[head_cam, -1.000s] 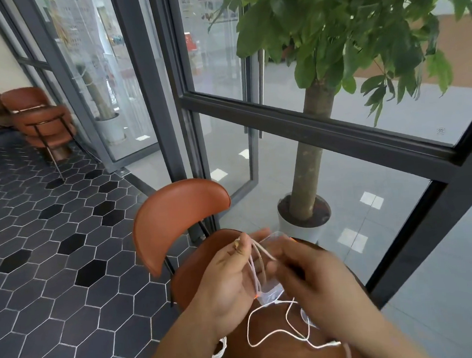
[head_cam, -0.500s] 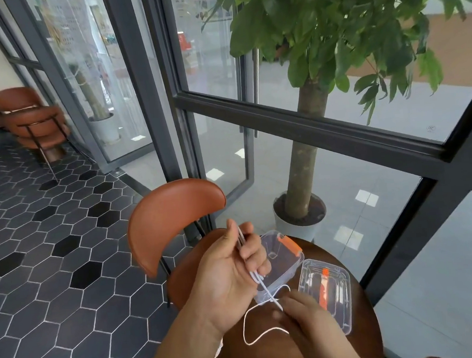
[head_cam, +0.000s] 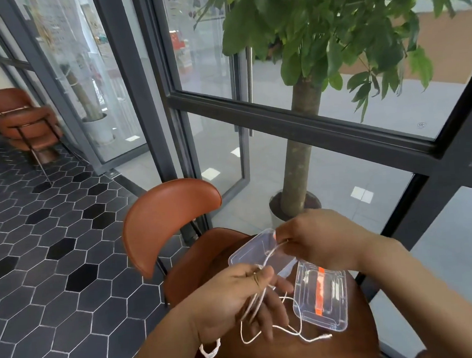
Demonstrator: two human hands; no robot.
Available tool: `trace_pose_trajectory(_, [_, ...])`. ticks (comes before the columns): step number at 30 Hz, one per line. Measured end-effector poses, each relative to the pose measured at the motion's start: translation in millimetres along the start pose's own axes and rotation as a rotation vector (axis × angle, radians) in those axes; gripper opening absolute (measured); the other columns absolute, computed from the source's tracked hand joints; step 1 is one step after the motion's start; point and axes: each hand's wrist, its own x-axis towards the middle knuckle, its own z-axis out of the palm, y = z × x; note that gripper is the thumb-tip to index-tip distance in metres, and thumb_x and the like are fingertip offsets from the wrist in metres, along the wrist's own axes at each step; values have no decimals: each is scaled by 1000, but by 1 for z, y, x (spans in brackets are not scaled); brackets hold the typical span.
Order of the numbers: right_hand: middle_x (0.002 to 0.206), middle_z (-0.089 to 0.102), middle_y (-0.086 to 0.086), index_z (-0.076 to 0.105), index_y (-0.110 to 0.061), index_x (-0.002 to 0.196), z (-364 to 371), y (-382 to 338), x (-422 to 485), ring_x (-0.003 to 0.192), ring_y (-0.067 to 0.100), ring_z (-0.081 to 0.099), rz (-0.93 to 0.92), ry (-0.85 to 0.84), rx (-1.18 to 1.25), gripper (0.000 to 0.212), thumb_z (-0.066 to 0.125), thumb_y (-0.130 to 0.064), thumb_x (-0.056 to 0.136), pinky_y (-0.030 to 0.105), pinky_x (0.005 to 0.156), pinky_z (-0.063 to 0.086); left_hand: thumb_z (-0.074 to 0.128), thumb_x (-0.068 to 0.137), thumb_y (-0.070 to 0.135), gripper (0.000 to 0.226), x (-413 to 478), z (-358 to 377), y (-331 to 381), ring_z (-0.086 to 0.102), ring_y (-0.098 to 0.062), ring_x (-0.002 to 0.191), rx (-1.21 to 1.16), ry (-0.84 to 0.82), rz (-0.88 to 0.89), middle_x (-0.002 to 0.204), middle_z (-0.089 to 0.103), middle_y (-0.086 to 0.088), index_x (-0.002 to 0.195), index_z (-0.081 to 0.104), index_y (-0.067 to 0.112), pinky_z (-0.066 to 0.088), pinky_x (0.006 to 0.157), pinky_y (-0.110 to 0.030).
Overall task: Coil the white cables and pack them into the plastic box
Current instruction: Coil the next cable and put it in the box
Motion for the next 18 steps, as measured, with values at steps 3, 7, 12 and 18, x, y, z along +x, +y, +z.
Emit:
trace_pose_trajectory(3, [93, 72, -4, 66, -28, 103, 0, -21, -16, 83, 16, 65, 77, 61, 90, 25, 46, -43, 101, 33, 73, 52, 42, 99, 42, 53, 7, -1, -6, 67, -27, 63, -137, 167, 118, 94, 72, -23, 121, 61, -3, 39, 45, -23])
trace_pose_trajectory(7, [75, 64, -8, 63, -33, 96, 23, -52, -26, 72, 15, 61, 218, 337, 418, 30, 45, -57, 92, 34, 65, 47, 49, 95, 46, 40, 16, 7, -7, 56, -28, 68, -121, 335, 216, 82, 73, -8, 98, 73, 14, 43, 54, -31])
trace_pose_trajectory(12, [78, 68, -6, 62, -32, 110, 49, -74, -33, 67, 15, 65, 174, 535, 499, 26, 41, -38, 96, 36, 58, 54, 42, 96, 44, 55, 23, 14, 3, 67, -38, 104, -553, 240, 261, 119, 68, -25, 126, 63, 2, 59, 78, -38])
trace_pose_trajectory(18, [66, 68, -13, 58, -47, 106, 78, -89, -51, 56, 4, 61, 340, 747, 623, 22, 59, -31, 91, 21, 52, 48, 35, 99, 45, 58, 27, 16, 16, 74, -30, 95, -741, 254, 311, 107, 74, -20, 127, 57, -1, 59, 73, -36])
